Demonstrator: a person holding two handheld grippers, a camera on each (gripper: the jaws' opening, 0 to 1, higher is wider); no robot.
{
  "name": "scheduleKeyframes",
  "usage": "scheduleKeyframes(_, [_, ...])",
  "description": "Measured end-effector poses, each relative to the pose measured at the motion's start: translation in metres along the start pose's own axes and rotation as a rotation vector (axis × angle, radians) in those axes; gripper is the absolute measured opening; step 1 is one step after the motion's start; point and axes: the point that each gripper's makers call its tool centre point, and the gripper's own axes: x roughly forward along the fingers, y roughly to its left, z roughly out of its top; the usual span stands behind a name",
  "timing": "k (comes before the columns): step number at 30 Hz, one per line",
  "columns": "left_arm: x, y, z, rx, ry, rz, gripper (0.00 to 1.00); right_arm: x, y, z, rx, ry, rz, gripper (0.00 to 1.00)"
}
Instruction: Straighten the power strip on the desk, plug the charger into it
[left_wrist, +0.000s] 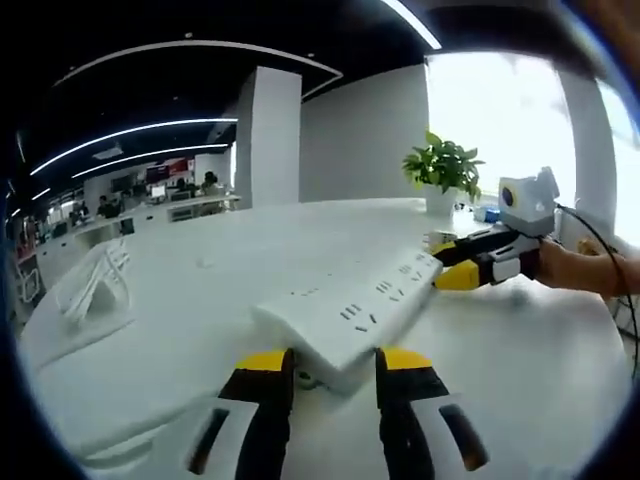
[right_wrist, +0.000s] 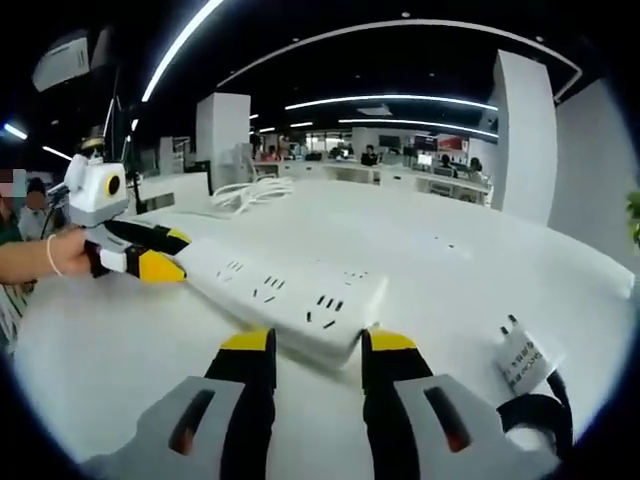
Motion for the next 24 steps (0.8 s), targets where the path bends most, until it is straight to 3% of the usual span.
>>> scheduleKeyframes(24, [0.0069,0.0016,0.0012,0.051,0.015,-0.041,0.33,-0.006,-0.0008,-0.0031,0.016,-0.005,-0.05,0.31])
